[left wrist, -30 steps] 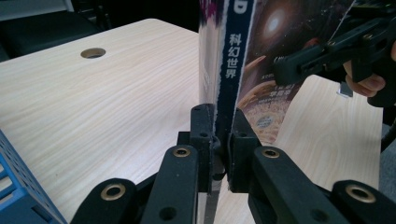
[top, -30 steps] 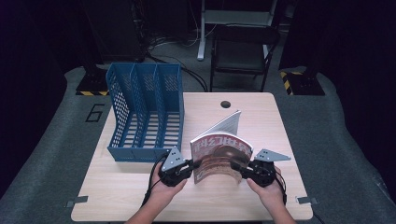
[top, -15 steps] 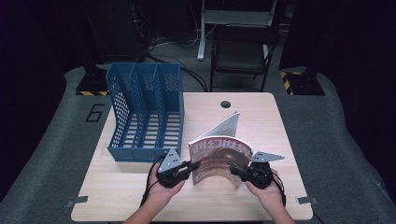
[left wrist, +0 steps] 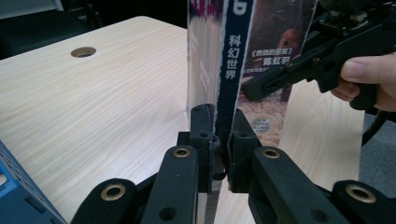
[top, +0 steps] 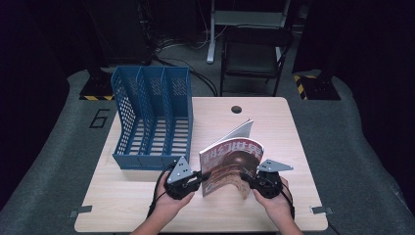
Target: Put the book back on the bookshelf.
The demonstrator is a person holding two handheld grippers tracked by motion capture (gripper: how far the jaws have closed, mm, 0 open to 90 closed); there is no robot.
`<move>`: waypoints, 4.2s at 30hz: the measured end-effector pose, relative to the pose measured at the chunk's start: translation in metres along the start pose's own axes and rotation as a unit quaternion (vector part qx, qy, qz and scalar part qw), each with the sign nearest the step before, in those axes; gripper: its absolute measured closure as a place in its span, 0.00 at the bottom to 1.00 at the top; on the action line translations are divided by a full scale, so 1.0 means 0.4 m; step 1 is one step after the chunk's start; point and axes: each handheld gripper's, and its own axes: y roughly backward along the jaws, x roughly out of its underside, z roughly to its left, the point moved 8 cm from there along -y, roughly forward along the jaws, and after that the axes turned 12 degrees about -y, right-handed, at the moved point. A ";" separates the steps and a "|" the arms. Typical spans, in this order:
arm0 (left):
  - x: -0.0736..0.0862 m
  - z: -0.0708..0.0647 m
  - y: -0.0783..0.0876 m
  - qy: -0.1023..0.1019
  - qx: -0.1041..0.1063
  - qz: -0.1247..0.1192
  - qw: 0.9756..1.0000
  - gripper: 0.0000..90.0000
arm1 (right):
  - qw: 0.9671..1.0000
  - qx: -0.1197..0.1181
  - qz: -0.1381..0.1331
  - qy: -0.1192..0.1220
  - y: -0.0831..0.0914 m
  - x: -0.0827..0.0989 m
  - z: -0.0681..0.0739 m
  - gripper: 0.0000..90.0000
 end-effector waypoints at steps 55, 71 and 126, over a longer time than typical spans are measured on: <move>-0.094 -0.001 0.013 0.001 0.028 0.029 0.999 0.71 | 1.000 -0.003 -0.009 -0.025 -0.024 0.025 -0.068 0.69; -0.201 0.028 0.023 0.002 0.020 0.022 1.000 0.67 | 0.999 -0.007 0.004 -0.037 -0.025 0.037 -0.078 0.72; -0.300 0.047 -0.004 -0.016 0.041 0.080 0.996 0.82 | 0.999 0.007 0.010 -0.042 -0.053 0.039 -0.086 0.91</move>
